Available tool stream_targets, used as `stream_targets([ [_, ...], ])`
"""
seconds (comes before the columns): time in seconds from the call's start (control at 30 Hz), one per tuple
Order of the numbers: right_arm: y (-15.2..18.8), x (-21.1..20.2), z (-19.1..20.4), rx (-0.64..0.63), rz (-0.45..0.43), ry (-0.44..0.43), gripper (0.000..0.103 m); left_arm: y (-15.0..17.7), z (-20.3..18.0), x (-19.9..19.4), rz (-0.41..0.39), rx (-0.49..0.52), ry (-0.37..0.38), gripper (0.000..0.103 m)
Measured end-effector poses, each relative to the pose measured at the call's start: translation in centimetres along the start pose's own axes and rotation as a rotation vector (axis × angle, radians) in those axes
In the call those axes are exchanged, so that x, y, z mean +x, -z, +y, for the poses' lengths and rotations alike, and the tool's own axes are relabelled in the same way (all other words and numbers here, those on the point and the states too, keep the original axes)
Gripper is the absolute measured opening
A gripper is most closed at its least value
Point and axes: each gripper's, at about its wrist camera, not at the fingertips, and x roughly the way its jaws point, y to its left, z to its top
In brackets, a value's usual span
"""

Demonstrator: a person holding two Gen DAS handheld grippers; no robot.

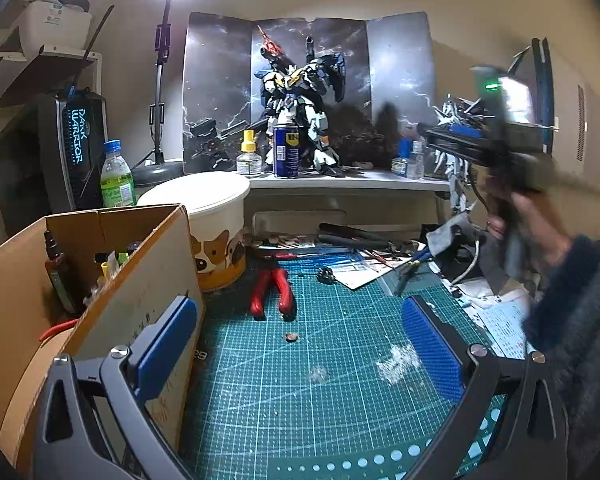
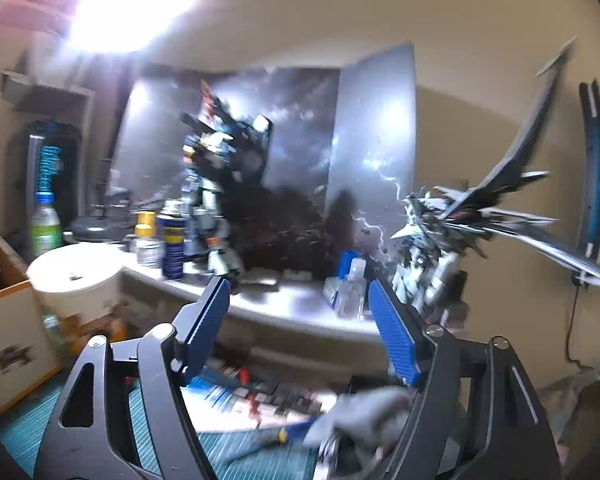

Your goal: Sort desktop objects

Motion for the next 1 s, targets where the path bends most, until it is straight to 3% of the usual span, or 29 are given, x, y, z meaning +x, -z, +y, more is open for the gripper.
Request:
stream_targets([
  [0.13, -0.1, 6.8, -0.4, 0.002, 0.064, 0.021, 0.049, -0.3, 0.0, 1.0, 0.007, 0.003, -0.021, 0.103],
  [0.33, 0.2, 12.5, -1.6, 0.042, 0.087, 0.041, 0.045, -0.3, -0.1, 2.1, 0.019, 0.004, -0.025, 0.103],
  [0.57, 0.5, 14.6, -2.1, 0.046, 0.098, 0.032, 0.043, -0.2, -0.7, 2.4, 0.013, 0.012, -0.001, 0.103],
  [0.67, 0.9, 15.5, -2.6, 0.071, 0.129, 0.016, 0.033, -0.3, -0.5, 2.4, 0.015, 0.0, 0.007, 0.103],
  [0.8, 1.3, 16.0, -3.1, 0.103, 0.151, -0.007, 0.004, -0.2, -0.2, 2.3, 0.018, -0.006, 0.009, 0.103],
  [1.0, 0.9, 15.6, -3.6, 0.138, 0.147, -0.049, 0.0, -0.3, 0.1, 2.1, 0.016, -0.022, 0.017, 0.103],
])
